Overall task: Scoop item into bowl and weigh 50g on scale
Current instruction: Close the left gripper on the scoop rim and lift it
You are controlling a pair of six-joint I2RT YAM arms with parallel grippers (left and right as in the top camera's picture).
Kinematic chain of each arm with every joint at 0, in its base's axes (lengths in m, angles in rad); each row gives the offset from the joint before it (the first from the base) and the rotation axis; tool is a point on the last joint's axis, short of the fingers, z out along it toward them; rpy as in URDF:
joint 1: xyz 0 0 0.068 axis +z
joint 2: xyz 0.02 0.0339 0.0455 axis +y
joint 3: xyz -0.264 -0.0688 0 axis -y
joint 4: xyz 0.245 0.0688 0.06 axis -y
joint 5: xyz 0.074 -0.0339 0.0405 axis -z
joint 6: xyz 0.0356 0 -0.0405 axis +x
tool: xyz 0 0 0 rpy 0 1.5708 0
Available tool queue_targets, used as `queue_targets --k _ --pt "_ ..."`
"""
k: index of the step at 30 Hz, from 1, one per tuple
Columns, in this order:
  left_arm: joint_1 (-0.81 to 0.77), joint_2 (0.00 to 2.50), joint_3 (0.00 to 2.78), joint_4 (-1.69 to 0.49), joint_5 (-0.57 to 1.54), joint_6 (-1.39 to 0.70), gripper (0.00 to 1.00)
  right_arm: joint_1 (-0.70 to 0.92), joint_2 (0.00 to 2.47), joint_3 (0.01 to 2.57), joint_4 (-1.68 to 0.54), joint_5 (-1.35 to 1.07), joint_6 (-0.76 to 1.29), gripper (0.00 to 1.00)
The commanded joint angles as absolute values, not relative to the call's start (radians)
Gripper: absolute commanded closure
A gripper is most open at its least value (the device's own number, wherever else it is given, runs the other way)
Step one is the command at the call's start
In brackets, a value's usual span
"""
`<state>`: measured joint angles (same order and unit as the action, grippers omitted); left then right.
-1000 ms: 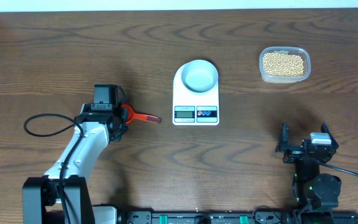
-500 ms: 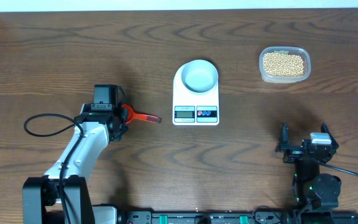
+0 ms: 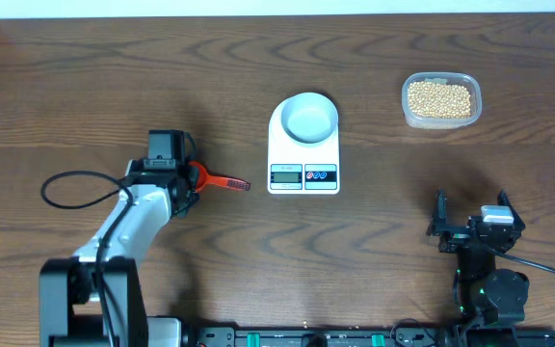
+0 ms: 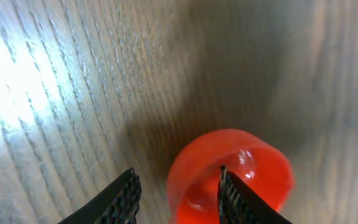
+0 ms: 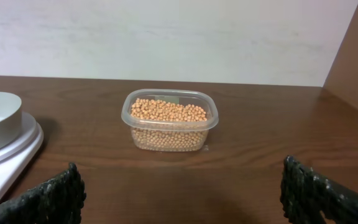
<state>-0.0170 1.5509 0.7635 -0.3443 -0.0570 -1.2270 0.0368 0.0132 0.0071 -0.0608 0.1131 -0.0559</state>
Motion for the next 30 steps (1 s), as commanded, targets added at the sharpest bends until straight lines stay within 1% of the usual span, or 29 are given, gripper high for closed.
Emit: queue_targets --k 1,6,15,18,21,22,23,24,30 --pt "-0.02 1.579 0.752 -0.337 -0.052 -1.226 0.57 0.031 0.015 0.006 -0.063 0.128 -0.061 0.01" --pt "-0.02 1.593 0.752 -0.323 -0.052 -1.225 0.57 0.031 0.015 0.006 -0.063 0.128 -0.061 0.01" --pt "-0.02 1.607 0.752 -0.323 -0.052 -1.225 0.69 0.031 0.015 0.006 -0.063 0.128 -0.061 0.01" --pt "-0.02 1.623 0.752 -0.323 -0.049 -1.225 0.69 0.031 0.015 0.006 -0.063 0.128 -0.061 0.01" --pt "-0.02 1.641 0.752 -0.316 -0.03 -1.225 0.8 0.031 0.015 0.006 -0.063 0.128 -0.061 0.01" --pt "-0.02 1.645 0.752 -0.316 -0.027 -1.225 0.81 0.031 0.015 0.006 -0.063 0.128 -0.061 0.01" --pt "-0.02 1.646 0.752 -0.316 -0.026 -1.225 0.89 0.031 0.015 0.006 -0.063 0.128 -0.061 0.01" --pt "-0.019 1.646 0.752 -0.316 -0.026 -1.225 0.92 0.031 0.015 0.006 -0.063 0.128 -0.061 0.01" --pt "-0.019 1.646 0.752 -0.307 -0.014 -1.224 0.92 0.031 0.015 0.006 -0.063 0.128 -0.061 0.01"
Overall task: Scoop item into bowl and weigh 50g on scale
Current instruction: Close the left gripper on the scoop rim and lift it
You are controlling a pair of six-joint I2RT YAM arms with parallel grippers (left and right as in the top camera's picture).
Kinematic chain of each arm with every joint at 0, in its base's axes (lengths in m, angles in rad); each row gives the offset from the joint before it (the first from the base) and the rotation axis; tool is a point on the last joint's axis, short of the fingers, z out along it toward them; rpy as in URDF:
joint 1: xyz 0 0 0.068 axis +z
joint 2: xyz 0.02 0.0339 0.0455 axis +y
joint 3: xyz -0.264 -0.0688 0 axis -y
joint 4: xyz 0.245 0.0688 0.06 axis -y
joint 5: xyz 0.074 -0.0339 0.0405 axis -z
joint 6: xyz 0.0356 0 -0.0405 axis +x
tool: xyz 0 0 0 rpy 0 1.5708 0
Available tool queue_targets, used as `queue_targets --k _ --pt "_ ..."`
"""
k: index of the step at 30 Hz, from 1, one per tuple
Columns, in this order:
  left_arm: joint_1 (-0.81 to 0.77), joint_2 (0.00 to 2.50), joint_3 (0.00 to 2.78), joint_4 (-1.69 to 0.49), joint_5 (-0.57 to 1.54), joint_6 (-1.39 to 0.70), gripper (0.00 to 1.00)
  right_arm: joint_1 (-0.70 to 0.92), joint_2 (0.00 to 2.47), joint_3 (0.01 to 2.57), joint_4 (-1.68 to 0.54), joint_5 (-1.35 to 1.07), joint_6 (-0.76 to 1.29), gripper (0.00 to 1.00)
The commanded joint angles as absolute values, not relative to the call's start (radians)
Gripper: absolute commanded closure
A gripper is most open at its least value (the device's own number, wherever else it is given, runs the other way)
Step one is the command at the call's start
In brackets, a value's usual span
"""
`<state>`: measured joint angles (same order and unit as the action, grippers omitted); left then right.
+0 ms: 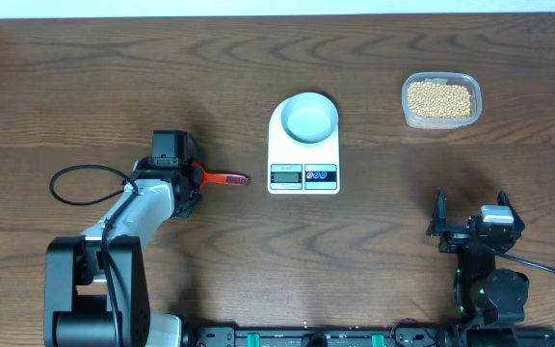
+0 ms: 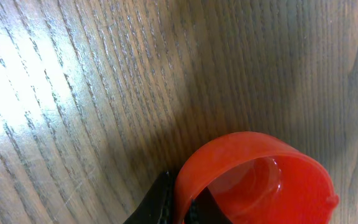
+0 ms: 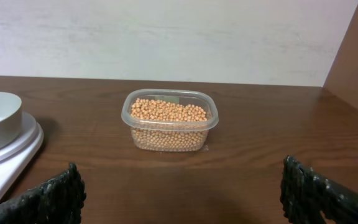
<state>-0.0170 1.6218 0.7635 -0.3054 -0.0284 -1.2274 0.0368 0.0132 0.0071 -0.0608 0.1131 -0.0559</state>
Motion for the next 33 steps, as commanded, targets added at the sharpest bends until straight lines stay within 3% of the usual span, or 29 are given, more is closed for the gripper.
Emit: queue_targets --k 1,14,26,33 --pt "-0.019 1.646 0.752 -0.3 -0.014 -1.224 0.92 0.031 0.015 0.006 -0.063 0.128 -0.061 0.01" --pt "-0.019 1.629 0.753 -0.231 0.017 -1.224 0.93 0.031 0.015 0.006 -0.063 0.128 -0.061 0.01" --pt "-0.019 1.451 0.753 -0.245 0.012 -1.161 0.93 0.031 0.015 0.006 -0.063 0.128 -0.061 0.01" --pt "-0.018 1.41 0.753 -0.241 0.01 -1.262 0.93 0.031 0.015 0.006 -0.063 0.128 -0.061 0.01"
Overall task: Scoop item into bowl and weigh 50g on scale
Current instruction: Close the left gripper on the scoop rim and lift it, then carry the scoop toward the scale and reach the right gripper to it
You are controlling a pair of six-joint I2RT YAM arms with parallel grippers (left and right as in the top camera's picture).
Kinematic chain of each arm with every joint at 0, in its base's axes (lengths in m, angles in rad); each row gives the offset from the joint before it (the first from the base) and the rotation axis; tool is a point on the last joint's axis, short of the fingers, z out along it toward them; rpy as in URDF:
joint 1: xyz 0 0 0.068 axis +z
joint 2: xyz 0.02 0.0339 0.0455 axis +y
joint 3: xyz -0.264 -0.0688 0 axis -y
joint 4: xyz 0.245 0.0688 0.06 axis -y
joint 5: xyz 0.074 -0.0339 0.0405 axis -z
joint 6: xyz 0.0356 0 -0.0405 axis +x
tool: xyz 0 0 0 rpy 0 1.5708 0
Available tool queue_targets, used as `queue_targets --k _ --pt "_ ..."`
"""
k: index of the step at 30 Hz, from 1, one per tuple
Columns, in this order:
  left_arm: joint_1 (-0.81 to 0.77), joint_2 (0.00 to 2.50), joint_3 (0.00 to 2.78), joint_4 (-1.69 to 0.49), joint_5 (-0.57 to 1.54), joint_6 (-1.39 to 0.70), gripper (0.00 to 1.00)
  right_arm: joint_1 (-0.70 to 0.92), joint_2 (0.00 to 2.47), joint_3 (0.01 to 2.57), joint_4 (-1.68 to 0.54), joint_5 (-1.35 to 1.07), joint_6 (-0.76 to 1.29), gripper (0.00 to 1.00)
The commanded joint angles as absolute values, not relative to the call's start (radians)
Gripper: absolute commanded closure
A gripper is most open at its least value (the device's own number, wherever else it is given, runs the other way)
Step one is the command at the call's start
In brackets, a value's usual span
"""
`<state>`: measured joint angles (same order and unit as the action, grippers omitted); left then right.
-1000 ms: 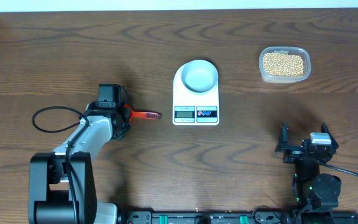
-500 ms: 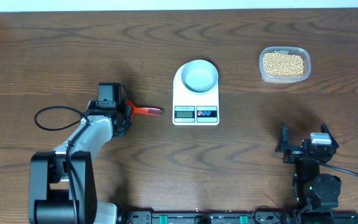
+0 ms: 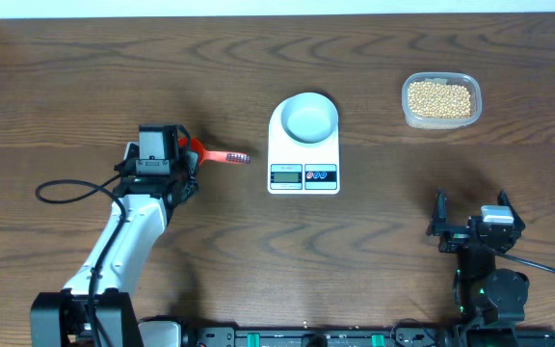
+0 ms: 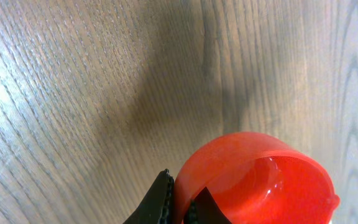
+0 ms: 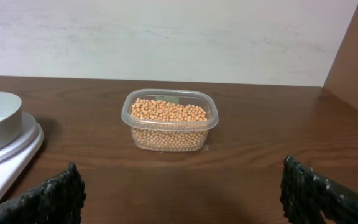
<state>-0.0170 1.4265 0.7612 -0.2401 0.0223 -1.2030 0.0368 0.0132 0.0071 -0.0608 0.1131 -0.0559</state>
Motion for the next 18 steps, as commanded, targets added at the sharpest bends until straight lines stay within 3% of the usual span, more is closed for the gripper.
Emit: queue_targets --k 1,18 --pt "-0.018 1.408 0.753 -0.23 0.01 -1.287 0.93 0.031 0.015 0.006 -0.063 0.128 -0.061 0.01" --pt "-0.017 1.408 0.771 0.03 -0.189 -1.351 0.93 0.031 0.015 0.006 -0.063 0.128 -0.061 0.01"
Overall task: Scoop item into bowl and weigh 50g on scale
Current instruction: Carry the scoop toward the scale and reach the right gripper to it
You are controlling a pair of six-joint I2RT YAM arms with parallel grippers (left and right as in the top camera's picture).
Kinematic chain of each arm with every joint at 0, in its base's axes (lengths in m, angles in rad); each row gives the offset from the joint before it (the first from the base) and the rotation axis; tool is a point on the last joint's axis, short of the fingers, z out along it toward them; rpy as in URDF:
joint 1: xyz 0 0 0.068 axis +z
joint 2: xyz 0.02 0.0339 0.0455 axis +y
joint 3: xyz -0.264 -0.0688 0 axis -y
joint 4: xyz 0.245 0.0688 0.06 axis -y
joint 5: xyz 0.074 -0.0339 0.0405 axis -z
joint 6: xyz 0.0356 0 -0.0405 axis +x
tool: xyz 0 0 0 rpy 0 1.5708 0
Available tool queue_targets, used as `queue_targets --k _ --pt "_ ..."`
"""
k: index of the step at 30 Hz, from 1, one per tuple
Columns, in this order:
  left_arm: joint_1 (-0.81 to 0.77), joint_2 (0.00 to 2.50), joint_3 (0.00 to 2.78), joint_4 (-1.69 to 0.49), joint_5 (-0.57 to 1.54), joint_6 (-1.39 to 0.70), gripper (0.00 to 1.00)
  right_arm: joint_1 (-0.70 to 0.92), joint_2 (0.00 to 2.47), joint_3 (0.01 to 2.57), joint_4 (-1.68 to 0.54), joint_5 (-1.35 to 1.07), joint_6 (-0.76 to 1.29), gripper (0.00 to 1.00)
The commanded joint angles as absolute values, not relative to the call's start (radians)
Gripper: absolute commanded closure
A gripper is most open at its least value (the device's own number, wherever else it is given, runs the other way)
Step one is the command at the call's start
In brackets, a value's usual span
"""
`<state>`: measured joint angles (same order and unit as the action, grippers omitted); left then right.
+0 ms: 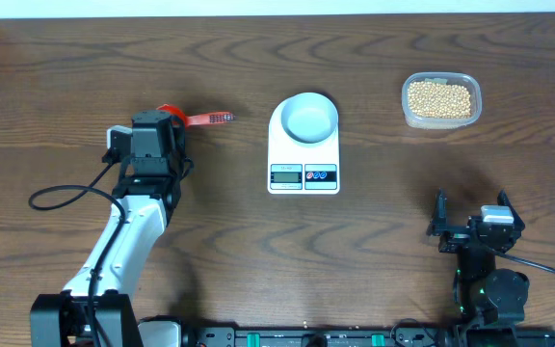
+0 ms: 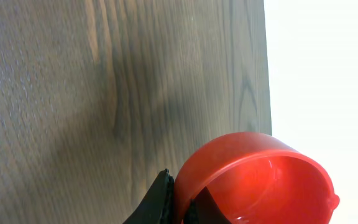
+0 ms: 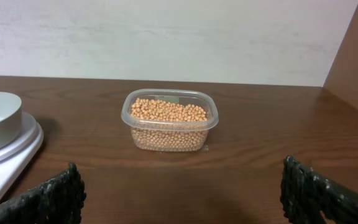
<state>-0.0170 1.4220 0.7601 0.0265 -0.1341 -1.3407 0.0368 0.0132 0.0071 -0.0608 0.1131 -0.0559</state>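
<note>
My left gripper [image 1: 165,118] is shut on the rim of a red scoop [image 1: 193,117], held above the table left of the scale; its handle points right. In the left wrist view the scoop's round cup [image 2: 257,180] fills the lower right, its wall pinched between the fingers [image 2: 160,196]. A white scale [image 1: 303,161] carries a pale bowl [image 1: 311,118] at mid table. A clear tub of yellow beans [image 1: 439,99] stands at the far right, also the tub [image 3: 169,121] in the right wrist view. My right gripper [image 3: 180,193] rests open at the near right.
The bowl and the scale edge [image 3: 14,152] show at the left of the right wrist view. A black cable [image 1: 61,198] loops beside the left arm. The table's far edge meets a white wall [image 3: 166,37].
My left gripper, still shut on the red scoop, has moved farther back and a little left, higher above the table. The right arm has not moved.
My left gripper stood open around the scoop's rim as it lay on the table. Then it was shut on the rim. Then the scoop was off the table, and now it is farther back and higher. The right gripper stayed open at rest throughout.
</note>
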Motion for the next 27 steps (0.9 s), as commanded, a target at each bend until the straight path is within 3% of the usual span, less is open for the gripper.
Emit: queue_targets --k 1,17,27 --pt "-0.017 1.408 0.773 0.03 -0.189 -1.351 0.93 0.031 0.015 0.006 -0.063 0.128 -0.061 0.01" --pt "-0.017 1.408 0.773 0.024 -0.184 -1.344 0.93 0.031 0.016 0.006 -0.056 0.1 -0.06 0.01" --pt "-0.017 1.396 0.773 0.016 -0.075 -1.271 0.93 0.031 0.016 0.006 0.125 0.035 0.247 0.01"
